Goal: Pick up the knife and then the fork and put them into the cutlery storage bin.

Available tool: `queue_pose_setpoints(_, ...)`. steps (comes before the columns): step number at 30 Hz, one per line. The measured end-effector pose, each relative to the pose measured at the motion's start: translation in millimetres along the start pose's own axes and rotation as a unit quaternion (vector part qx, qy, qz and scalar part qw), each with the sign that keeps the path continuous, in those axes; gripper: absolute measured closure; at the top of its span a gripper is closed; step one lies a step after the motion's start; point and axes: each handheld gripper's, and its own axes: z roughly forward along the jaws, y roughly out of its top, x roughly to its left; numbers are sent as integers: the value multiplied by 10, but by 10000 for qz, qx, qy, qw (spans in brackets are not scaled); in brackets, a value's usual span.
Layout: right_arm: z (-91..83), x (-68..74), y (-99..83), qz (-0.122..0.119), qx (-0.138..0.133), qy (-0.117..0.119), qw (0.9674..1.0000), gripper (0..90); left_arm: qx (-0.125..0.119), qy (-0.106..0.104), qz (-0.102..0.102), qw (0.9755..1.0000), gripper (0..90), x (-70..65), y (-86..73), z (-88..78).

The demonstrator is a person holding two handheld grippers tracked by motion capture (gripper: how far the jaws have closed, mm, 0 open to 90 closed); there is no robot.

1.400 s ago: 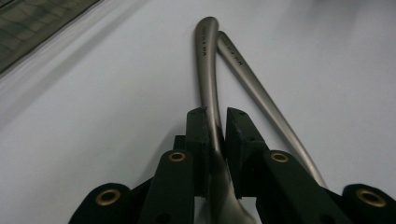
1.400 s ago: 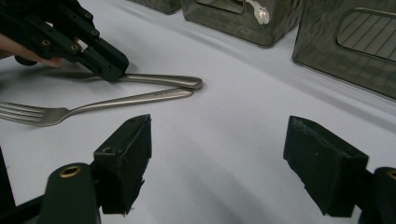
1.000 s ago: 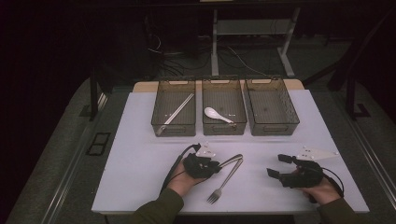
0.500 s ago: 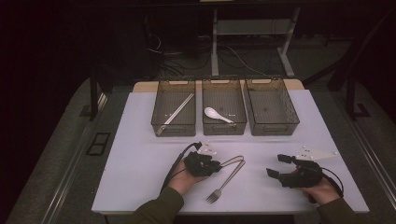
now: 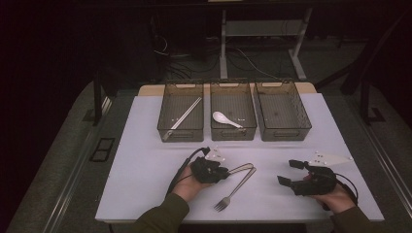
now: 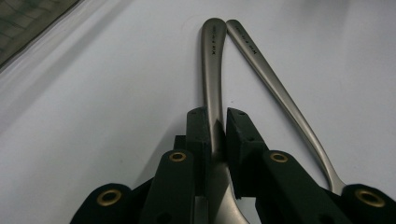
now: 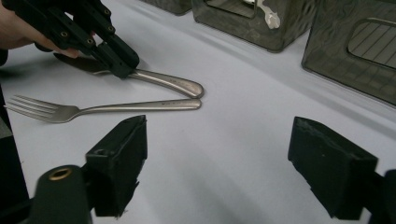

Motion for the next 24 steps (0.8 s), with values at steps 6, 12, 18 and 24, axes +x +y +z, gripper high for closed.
queue_pose_setpoints(6,-9,24,56,-150,111,135,9997,189,-19,-150,160,9998,795,-2,30,-84)
queue_pose_setpoints(12,-29,45,142,-331,242,226,9989,189,-147,-216,263,9993,795,-1,78,-205)
queue_pose_setpoints(18,-30,74,277,-597,363,466,9965,188,-292,-344,399,9982,795,-4,98,-353)
queue_pose_setpoints(24,57,117,440,-919,525,794,9912,189,-379,-481,511,9968,795,-1,96,-470)
